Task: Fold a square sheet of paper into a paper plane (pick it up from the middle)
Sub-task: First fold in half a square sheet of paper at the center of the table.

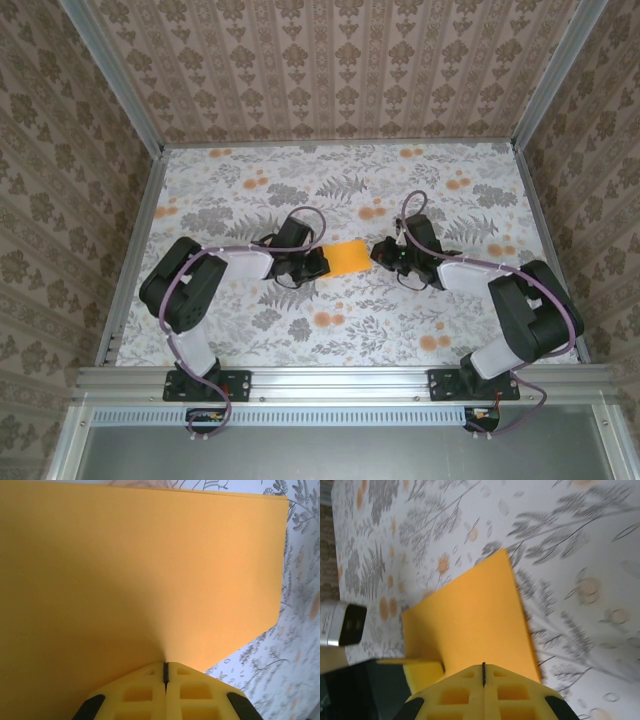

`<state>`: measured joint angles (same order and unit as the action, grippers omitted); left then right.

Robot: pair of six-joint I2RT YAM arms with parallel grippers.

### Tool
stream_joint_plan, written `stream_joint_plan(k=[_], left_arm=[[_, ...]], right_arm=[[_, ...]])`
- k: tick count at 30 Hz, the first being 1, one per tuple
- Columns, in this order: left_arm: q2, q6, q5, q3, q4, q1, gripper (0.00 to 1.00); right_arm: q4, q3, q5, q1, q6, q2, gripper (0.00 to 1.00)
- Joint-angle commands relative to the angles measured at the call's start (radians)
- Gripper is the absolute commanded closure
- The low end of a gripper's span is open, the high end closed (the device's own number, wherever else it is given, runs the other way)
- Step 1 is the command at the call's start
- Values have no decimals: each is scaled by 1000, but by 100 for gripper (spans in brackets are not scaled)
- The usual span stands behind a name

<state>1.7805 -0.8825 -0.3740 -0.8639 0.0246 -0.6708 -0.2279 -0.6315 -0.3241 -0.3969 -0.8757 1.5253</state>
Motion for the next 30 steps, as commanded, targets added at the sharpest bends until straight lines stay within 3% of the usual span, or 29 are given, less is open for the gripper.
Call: stream_joint_plan(k=[1, 5, 13, 30], left_arm=[[42, 234, 61, -47, -207, 19, 100], [32, 295, 40, -68, -210, 25, 100], [25, 272, 13, -57, -174, 25, 100], [-12, 175, 0, -46, -102, 23, 99]], right_arm=[[-25, -30, -21, -47, -38, 38, 99], [-88, -62, -21, -89, -102, 120, 99], [-139, -129, -30, -112, -148, 245, 99], [-92, -73, 9, -112, -184, 287, 99]])
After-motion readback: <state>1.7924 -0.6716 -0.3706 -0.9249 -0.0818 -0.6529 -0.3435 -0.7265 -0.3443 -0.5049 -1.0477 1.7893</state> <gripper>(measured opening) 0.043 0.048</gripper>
